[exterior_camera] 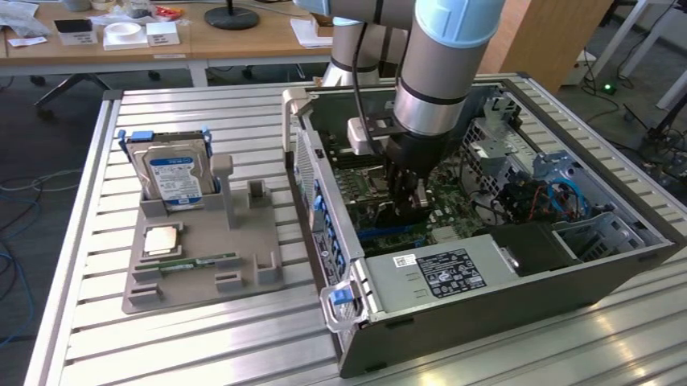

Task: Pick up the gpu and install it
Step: 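Insert the gpu into the slot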

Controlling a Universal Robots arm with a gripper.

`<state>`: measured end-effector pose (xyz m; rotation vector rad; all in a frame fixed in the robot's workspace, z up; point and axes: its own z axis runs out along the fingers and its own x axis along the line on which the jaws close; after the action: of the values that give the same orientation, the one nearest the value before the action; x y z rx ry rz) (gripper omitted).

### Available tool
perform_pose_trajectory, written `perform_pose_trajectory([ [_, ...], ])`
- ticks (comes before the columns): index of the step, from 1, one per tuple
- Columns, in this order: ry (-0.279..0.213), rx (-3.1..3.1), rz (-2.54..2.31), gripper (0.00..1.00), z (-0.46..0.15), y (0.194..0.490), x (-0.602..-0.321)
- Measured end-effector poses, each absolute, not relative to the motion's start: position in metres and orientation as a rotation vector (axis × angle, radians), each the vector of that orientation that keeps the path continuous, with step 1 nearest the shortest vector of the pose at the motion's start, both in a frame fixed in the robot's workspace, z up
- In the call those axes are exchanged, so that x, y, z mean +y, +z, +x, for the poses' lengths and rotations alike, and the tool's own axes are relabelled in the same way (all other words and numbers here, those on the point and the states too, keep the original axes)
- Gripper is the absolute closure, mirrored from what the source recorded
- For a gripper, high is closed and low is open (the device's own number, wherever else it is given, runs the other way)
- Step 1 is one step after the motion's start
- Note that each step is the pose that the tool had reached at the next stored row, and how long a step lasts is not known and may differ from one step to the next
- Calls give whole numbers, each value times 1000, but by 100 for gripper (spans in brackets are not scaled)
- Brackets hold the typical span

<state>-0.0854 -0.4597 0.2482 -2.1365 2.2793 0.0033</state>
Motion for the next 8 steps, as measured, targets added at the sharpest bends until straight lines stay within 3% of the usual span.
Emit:
perform_pose_trajectory([
  [8, 3, 2279, -2136, 73, -87, 247, -460],
])
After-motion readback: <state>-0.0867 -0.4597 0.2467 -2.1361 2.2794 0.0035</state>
